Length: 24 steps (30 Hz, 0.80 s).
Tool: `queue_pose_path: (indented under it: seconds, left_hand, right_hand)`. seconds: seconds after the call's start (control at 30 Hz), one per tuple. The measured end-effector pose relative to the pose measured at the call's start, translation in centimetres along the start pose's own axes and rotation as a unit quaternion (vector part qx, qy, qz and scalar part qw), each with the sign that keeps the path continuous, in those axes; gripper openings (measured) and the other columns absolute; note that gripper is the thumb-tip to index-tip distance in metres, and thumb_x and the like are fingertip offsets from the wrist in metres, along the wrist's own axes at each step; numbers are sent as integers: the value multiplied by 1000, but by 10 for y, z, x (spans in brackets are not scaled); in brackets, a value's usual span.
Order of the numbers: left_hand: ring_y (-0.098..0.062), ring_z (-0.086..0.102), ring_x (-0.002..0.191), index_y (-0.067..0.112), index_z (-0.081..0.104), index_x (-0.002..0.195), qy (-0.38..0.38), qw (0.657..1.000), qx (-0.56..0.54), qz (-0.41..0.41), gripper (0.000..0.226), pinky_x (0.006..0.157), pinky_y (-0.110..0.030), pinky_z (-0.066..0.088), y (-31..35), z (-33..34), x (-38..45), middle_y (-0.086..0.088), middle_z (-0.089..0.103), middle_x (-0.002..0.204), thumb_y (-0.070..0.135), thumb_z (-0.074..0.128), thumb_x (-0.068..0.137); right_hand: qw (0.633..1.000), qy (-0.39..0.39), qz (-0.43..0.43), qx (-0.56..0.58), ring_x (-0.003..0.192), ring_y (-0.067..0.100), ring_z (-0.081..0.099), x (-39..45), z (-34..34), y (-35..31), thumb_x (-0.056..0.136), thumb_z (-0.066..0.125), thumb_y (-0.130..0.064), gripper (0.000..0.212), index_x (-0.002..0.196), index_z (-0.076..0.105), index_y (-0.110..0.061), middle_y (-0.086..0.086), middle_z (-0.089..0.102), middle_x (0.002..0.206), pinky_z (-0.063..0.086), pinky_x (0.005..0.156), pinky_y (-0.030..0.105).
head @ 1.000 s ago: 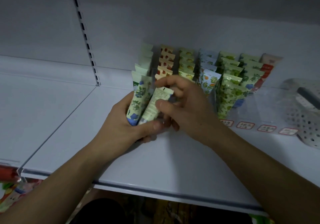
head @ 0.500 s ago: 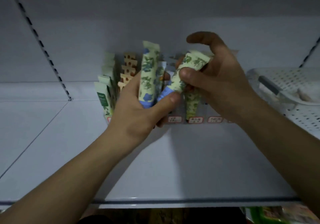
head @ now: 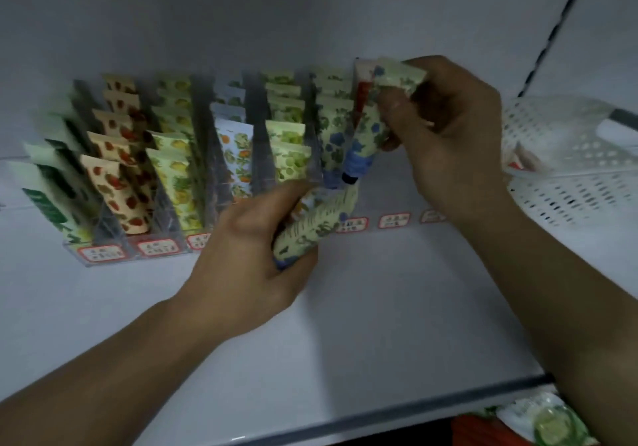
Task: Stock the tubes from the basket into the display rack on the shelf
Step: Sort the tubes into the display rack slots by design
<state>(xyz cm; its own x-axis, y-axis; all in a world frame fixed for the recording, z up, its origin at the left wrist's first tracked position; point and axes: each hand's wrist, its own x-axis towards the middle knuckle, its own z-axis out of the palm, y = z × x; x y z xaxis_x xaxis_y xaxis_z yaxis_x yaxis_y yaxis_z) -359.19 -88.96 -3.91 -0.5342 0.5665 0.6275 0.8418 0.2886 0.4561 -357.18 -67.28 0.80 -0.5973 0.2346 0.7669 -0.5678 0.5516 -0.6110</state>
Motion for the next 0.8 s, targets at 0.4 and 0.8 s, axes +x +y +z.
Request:
queue_pose_path:
  seconds: [0.4,0.8]
  left_hand:
    - [0,63,87,22,63,129,-107,993,-36,-33,46,70,-4,35,-5,5,-2,12,67,102,6,66,86]
    - [2,57,78,23,64,122,-114,992,-40,-32,39,63,-7,34,-5,4,-1,14,62,91,13,64,84]
  right_hand:
    - [991,1,-56,-124,76,8,67,-13,11,1,90,73,-29,24,113,67,-25,-14,64,84,58,65,33]
    - [988,-24,-49,-145,73,14,68,-12,16,8,90,74,-32,22,110,67,-26,-8,68,82,58,63,39]
